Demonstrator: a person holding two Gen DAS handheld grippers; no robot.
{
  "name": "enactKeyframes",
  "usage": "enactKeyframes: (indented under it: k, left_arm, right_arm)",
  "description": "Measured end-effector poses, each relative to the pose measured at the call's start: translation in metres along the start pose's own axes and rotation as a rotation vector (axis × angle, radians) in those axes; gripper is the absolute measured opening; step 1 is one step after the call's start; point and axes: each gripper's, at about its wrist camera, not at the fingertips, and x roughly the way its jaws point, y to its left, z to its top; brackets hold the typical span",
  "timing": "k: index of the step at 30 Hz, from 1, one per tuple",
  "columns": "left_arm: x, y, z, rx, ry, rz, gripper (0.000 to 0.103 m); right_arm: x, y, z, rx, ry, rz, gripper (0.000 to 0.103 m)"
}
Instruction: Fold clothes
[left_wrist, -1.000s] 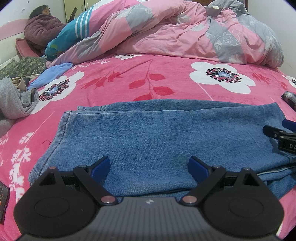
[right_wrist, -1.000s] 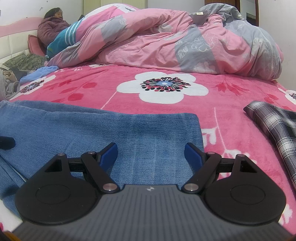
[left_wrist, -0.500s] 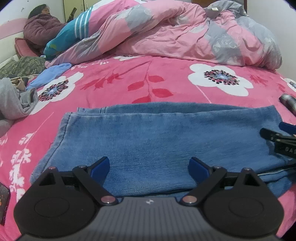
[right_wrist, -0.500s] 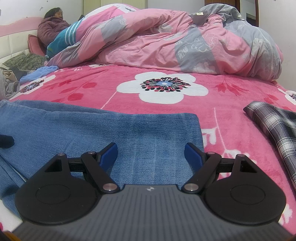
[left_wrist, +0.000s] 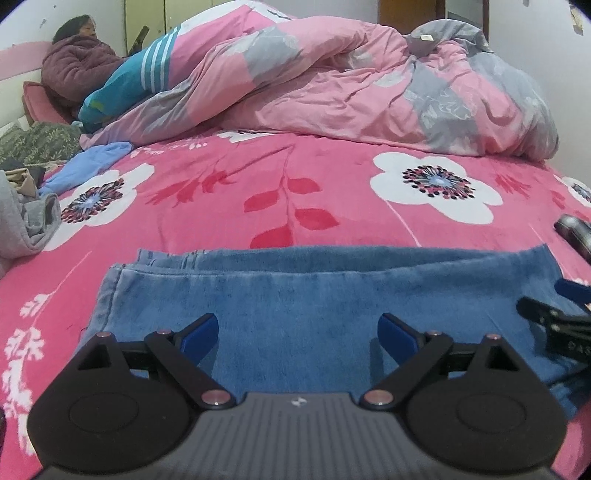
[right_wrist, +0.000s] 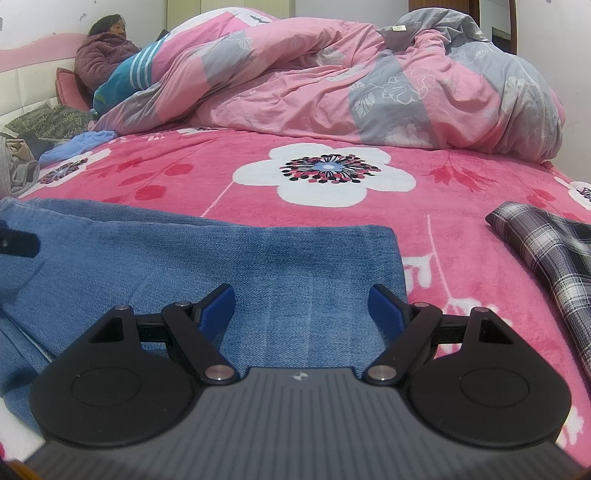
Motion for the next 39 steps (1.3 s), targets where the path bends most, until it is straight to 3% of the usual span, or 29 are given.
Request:
enactKeyframes:
  k: [8, 18, 22, 25, 30, 39]
  left_arm:
    - [0.018, 0.001, -0.007, 0.001, 0.002, 0.014, 0.102]
    - [0.020, 0.002, -0.008, -0.002, -0.003, 0.007, 0.103]
    - [0.020, 0.002, -0.007, 0.001, 0.004, 0.002, 0.103]
    - [0.020, 0.003, -0.007, 0.001, 0.005, -0.003, 0.103]
    - [0.020, 0.004, -0.008, 0.005, 0.006, -0.001, 0.103]
    - [0.018, 0.001, -0.005, 0.021, 0.024, 0.006, 0.103]
  right_arm:
    - [0.000, 0.002, 0.000, -0.007, 0.001, -0.007, 0.080]
    - [-0.002, 0.001, 0.008, -0.010, 0.042, 0.026, 0.081]
    - [-0.003, 0.001, 0.011, -0.011, 0.059, 0.039, 0.090]
    - [-0.009, 0.003, 0.018, -0.018, 0.079, 0.042, 0.090]
    - [-0.036, 0.016, 0.024, 0.013, 0.021, 0.104, 0.090]
    - [-0.041, 0.035, -0.012, -0.025, -0.010, 0.157, 0.093]
